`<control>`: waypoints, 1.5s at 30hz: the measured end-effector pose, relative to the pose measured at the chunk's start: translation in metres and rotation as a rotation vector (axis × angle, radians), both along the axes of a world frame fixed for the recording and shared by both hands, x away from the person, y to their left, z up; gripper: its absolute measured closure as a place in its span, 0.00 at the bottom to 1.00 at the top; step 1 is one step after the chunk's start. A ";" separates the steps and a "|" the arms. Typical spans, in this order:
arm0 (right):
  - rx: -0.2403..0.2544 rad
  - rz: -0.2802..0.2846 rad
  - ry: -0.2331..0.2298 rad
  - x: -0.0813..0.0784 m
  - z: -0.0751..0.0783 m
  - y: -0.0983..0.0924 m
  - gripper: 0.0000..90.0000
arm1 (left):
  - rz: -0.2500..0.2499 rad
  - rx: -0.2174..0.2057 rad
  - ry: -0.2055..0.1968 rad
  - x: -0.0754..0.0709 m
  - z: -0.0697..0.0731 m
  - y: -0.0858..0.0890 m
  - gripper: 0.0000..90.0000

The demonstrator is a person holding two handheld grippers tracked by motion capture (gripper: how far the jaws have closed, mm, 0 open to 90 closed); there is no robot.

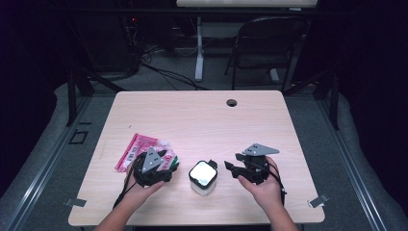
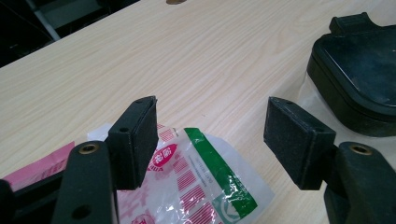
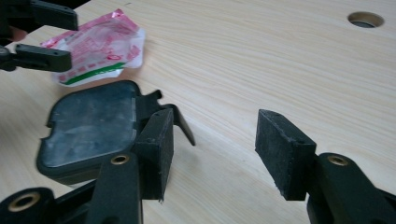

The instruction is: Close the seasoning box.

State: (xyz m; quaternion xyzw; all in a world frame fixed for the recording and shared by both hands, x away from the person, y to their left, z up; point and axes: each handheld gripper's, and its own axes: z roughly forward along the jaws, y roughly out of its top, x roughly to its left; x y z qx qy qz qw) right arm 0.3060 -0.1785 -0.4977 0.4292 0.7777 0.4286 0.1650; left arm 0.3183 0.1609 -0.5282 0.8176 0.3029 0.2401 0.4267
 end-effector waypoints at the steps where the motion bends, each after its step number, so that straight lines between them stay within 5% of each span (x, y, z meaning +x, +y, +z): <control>1: 0.000 -0.008 0.004 0.001 -0.001 -0.003 0.52 | 0.003 -0.006 0.003 0.001 0.000 0.000 0.39; 23: 0.010 -0.218 0.129 0.025 -0.045 -0.059 0.51 | 0.016 -0.001 0.029 0.007 -0.004 0.003 0.39; 30: 0.046 -0.245 0.160 0.028 -0.052 -0.067 0.50 | 0.005 0.007 0.034 0.006 -0.006 -0.001 0.39; 45: 0.020 -0.261 0.174 0.030 -0.058 -0.068 0.49 | -0.015 0.023 0.050 0.005 -0.013 -0.008 0.39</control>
